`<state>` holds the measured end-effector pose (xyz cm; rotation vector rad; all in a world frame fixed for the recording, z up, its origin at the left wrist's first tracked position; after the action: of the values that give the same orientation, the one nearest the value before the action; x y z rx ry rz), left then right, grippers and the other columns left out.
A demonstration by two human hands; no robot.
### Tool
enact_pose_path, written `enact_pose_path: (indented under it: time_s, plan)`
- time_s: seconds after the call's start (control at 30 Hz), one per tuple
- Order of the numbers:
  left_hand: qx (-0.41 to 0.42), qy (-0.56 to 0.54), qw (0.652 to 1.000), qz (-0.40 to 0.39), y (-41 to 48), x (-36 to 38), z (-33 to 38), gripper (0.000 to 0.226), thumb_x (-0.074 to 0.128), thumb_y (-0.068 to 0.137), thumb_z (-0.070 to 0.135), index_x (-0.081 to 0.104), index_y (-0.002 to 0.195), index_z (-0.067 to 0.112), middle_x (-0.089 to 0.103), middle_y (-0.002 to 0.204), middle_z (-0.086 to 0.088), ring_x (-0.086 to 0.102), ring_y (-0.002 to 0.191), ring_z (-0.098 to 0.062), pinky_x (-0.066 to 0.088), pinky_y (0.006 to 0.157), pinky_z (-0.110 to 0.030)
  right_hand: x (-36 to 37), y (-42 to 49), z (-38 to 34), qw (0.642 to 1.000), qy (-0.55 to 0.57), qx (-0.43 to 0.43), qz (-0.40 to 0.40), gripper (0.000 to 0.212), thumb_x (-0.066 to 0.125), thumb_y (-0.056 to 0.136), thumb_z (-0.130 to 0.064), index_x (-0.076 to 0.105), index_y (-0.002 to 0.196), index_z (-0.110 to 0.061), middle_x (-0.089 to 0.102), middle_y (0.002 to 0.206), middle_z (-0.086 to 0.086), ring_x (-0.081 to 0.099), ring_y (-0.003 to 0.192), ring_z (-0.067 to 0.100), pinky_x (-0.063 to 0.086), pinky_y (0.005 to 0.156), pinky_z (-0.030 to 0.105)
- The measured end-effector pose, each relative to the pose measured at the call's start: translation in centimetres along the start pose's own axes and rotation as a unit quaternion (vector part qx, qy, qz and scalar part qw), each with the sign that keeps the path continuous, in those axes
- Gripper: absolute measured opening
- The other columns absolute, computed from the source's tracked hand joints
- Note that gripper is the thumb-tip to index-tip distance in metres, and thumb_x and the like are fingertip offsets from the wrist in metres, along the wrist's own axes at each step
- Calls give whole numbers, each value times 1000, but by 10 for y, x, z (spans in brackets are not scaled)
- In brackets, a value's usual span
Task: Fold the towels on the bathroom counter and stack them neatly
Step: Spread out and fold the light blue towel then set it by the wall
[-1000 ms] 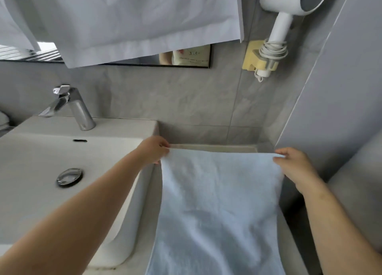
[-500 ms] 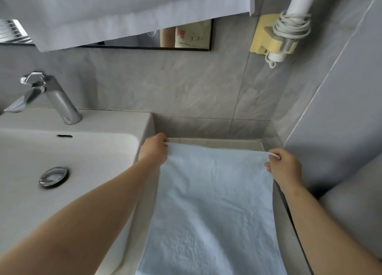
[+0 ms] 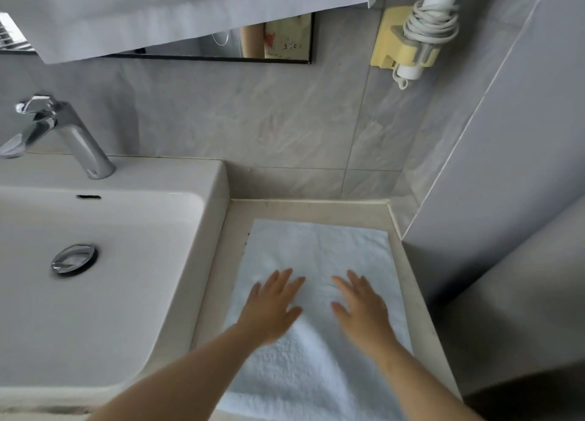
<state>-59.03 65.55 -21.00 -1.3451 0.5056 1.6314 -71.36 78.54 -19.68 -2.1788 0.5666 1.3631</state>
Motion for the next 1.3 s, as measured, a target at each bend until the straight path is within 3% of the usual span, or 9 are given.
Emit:
enact_pose_path:
  time_s: [0.1, 0.2, 0.37, 0.43, 0.47, 0.57, 0.97, 1.1, 1.3]
  plan:
    - [16, 64, 998, -8, -25, 27, 9, 81, -7, 73, 77, -13, 146, 41, -21, 154, 12, -23, 143, -16, -18, 113, -42, 34, -31, -3, 998, -50, -9, -30, 99, -23, 58, -79, 3, 147, -45, -11, 158, -9, -10, 146, 17, -7, 114, 36]
    - [-15, 103, 994, -13, -40, 37, -8, 96, -36, 45, 79, -31, 133, 42, -37, 141, 11, -37, 132, -16, -36, 97, -37, 38, -47, 18, 996, -83, 23, -19, 123, -46, 36, -76, -5, 147, -44, -21, 154, -13, -16, 145, 15, -16, 111, 33]
    - [-79, 125, 989, 27, -49, 35, -14, 86, -36, 55, 67, -31, 132, 29, -35, 141, 3, -34, 130, -13, -24, 109, -43, 33, -54, 31, 990, -98, 92, 48, 120, -45, 52, -71, 9, 151, -29, 4, 159, -1, 2, 147, 23, 2, 116, 37]
    - [-56, 136, 985, 89, -54, 33, -5, 78, -9, 75, 52, -15, 145, 20, -5, 155, -5, -10, 142, -19, -11, 115, -40, 37, -60, 17, 992, -93, 52, 63, 90, -15, 85, -67, 36, 143, -21, 40, 148, 5, 27, 136, 26, 11, 111, 36]
    - [-53, 102, 992, 47, -60, 37, -2, 71, 6, 84, 48, 3, 150, 20, 25, 153, -7, 17, 143, -22, -3, 115, -39, 44, -66, 9, 995, -83, 18, 45, 68, 7, 92, -62, 43, 136, -25, 50, 140, 3, 35, 129, 24, 10, 110, 35]
    - [14, 114, 993, -11, -76, 56, -5, 48, 10, 99, 45, 37, 136, 33, 61, 129, 2, 55, 121, -21, 9, 109, -40, 65, -85, 3, 993, -93, -57, 33, 47, 19, 94, -58, 44, 128, -37, 51, 135, -5, 40, 123, 19, -1, 114, 30]
    - [-18, 163, 986, 32, -122, 59, -48, 61, 7, 100, 46, 57, 124, 20, 64, 123, -1, 59, 116, -22, 7, 108, -34, 57, -137, 48, 990, -56, 39, 120, 56, 8, 99, -50, 50, 126, -24, 63, 126, 6, 39, 122, 20, -1, 113, 20]
    - [-8, 171, 984, 51, -133, 55, -52, 65, 4, 100, 42, 64, 117, 22, 67, 118, 0, 64, 108, -20, 14, 106, -37, 56, -153, 59, 987, -45, 56, 145, 53, 6, 100, -49, 43, 126, -21, 63, 124, 10, 39, 121, 19, 19, 105, 29]
    - [58, 137, 989, 21, -151, 58, -53, 53, 8, 100, 46, 48, 128, 25, 62, 126, 3, 48, 124, -18, 7, 111, -31, 66, -169, 52, 986, -81, 6, 145, 59, 7, 95, -59, 44, 128, -26, 60, 130, 0, 39, 125, 19, 0, 114, 27]
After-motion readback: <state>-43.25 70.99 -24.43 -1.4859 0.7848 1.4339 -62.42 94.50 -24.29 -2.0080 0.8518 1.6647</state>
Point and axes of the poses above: each hand's wrist, its own y-axis towards the middle knuckle, its own x-axis out of the palm, z = x × y, the point moved 4 cm from there along y, towards the middle knuckle
